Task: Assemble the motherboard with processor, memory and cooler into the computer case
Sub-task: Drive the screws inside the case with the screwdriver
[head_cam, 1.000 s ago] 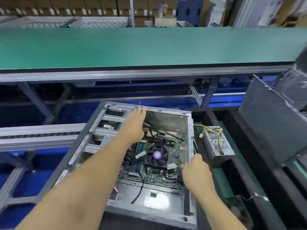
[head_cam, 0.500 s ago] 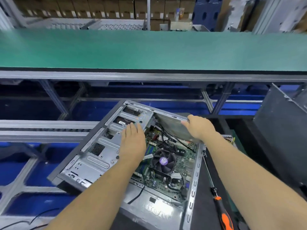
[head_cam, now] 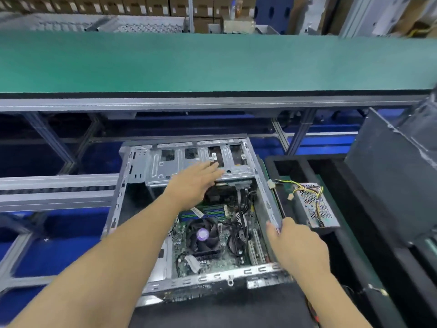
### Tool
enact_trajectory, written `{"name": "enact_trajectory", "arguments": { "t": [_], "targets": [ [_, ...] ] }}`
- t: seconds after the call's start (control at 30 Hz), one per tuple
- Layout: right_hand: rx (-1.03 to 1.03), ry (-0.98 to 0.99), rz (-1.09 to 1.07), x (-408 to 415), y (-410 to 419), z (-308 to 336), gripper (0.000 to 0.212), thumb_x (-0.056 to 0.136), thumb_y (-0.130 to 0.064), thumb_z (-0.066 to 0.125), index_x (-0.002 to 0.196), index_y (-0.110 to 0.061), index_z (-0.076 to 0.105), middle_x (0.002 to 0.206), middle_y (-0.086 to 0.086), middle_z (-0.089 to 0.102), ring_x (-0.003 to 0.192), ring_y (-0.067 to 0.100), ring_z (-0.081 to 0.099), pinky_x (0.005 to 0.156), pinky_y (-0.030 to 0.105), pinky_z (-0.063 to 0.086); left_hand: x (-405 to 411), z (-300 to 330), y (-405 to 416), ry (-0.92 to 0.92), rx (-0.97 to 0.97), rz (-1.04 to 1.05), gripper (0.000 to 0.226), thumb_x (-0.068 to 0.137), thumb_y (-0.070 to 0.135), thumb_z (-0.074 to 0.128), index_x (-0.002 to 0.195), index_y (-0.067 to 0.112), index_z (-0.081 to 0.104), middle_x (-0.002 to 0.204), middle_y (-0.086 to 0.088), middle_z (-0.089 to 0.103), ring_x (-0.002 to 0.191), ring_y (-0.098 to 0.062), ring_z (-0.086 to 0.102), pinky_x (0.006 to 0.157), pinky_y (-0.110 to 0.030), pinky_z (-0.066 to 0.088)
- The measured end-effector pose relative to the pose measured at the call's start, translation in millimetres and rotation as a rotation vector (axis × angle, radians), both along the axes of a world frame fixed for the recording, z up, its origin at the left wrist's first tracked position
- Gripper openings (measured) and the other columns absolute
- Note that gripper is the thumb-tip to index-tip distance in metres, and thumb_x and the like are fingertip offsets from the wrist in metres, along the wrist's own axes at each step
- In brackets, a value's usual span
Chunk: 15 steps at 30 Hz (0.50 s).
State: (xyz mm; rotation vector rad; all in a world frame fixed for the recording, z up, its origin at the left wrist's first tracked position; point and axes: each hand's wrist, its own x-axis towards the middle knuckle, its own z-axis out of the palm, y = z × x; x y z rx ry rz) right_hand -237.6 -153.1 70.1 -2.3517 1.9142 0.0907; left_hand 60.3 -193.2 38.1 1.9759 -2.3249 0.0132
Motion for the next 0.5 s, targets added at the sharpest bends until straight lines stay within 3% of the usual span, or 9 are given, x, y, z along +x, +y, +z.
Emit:
{"name": "enact_trajectory", "arguments": {
  "t": [0.07, 0.13, 0.3, 0.5],
  "targets": [
    [0.021, -0.124, 0.030, 9.0, -19.3, -0.8, 0.046, 0.102, -0.059, 0.030, 0.117, -0.018, 0.044, 0.102, 0.008, 0.068, 0.092, 0.033, 0.066, 0.066, 0.037, 0.046, -7.5, 1.4, 3.3, 0.005, 0.018, 0.069, 0.050, 0.108, 0.027, 0.029, 0.156, 0.034, 0.019, 0.165, -0.002, 0.018, 0.151, -0.024, 0.014, 0.122, -0.043, 0.020],
    [0.048, -0.220, 0.053, 28.0, -36.4, -2.2, 0.047, 0.105, -0.054, 0.031, 0.126, -0.012, 0.038, 0.108, 0.014, 0.067, 0.097, 0.037, 0.065, 0.067, 0.039, 0.043, -19.3, 3.1, 8.5, 0.004, 0.046, 0.171, 0.048, 0.109, 0.032, 0.022, 0.156, 0.034, 0.018, 0.166, -0.003, 0.011, 0.152, -0.027, 0.009, 0.123, -0.045, 0.014],
    [-0.098, -0.162, 0.078, 33.3, -38.8, -14.0, 0.038, 0.108, -0.042, 0.029, 0.118, -0.008, 0.042, 0.096, 0.012, 0.071, 0.085, 0.031, 0.071, 0.056, 0.033, 0.040, -71.4, 6.6, 20.2, 0.137, 0.049, 0.414, 0.053, 0.107, 0.043, 0.015, 0.157, 0.027, 0.017, 0.166, -0.004, 0.009, 0.153, -0.027, 0.006, 0.124, -0.045, 0.002],
    [-0.135, -0.170, 0.023, 18.7, -20.0, -19.4, 0.037, 0.108, -0.044, 0.030, 0.116, -0.011, 0.045, 0.094, 0.010, 0.071, 0.083, 0.031, 0.070, 0.055, 0.033, 0.040, -109.0, 3.5, 45.6, 0.207, 0.047, 0.399, 0.060, 0.106, 0.043, 0.022, 0.159, 0.021, 0.005, 0.167, -0.001, -0.001, 0.153, -0.024, -0.008, 0.125, -0.042, 0.000]
  ]
}}
